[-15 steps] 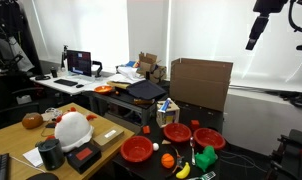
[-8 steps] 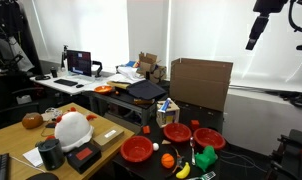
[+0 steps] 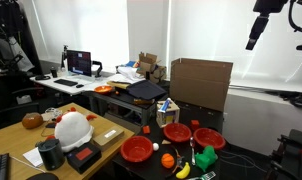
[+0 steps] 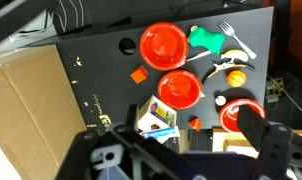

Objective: Pick up the orange ball from the table and put it in the bowl

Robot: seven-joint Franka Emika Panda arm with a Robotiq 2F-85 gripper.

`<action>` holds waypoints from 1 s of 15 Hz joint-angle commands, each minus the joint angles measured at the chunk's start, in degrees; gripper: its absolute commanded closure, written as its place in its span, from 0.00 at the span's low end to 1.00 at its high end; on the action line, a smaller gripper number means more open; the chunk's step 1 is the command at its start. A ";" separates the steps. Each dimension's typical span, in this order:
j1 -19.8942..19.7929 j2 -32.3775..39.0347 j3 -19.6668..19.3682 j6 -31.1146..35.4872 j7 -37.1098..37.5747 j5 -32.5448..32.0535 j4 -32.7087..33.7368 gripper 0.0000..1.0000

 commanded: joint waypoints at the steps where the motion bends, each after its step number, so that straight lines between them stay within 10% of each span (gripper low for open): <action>1: 0.27 0.02 -0.20 -0.11 0.15 -0.15 0.09 0.00; 15: -0.24 9.61 -0.53 8.77 1.75 0.01 2.04 0.00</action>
